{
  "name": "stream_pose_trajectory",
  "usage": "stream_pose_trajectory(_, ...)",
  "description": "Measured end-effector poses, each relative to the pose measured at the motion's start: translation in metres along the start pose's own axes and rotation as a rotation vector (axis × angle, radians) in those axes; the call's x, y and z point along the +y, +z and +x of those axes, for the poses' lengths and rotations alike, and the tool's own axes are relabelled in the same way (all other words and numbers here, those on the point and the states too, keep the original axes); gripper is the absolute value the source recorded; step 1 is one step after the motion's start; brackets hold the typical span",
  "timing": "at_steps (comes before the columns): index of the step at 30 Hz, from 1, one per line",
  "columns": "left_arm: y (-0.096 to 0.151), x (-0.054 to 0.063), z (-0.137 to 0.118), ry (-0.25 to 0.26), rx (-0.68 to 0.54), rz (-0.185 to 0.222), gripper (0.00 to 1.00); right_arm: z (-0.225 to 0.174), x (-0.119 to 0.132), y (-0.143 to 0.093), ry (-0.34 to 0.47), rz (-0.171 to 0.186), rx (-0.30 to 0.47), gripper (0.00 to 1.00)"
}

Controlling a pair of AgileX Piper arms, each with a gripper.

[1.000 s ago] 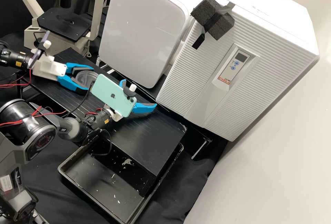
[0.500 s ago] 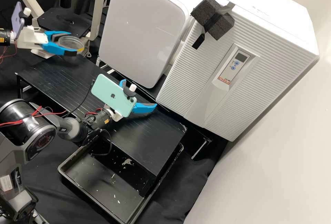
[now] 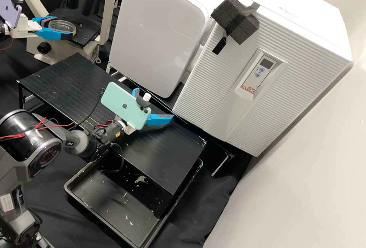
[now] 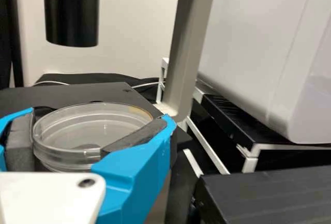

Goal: Place the petri dish on the microscope

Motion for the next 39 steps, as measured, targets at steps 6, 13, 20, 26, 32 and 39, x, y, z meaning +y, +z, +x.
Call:
stream_pose_trajectory(6, -0.007, 0.007, 0.015, 0.009, 0.057, 0.006, 0.00, 0.000, 0.000, 0.000, 0.000, 0.000, 0.000, 1.00)
stream_pose_trajectory(13, -0.012, 0.014, 0.033, 0.011, 0.084, 0.025, 0.00, 0.000, 0.000, 0.000, 0.000, 0.000, 0.000, 1.00)
stream_pose_trajectory(20, -0.013, 0.013, 0.046, 0.007, 0.084, 0.026, 1.00, 0.000, 0.000, 0.000, 0.000, 0.000, 0.000, 1.00)
stream_pose_trajectory(26, -0.014, 0.009, 0.051, 0.002, 0.088, 0.033, 1.00, 0.000, 0.000, 0.000, 0.000, 0.000, 0.000, 1.00)
stream_pose_trajectory(32, -0.015, 0.007, 0.053, 0.002, 0.088, 0.034, 1.00, 0.000, 0.000, 0.000, 0.000, 0.000, 0.000, 1.00)
stream_pose_trajectory(39, -0.016, 0.005, 0.054, 0.007, 0.083, 0.047, 1.00, 0.000, 0.000, 0.000, 0.000, 0.000, 0.000, 1.00)
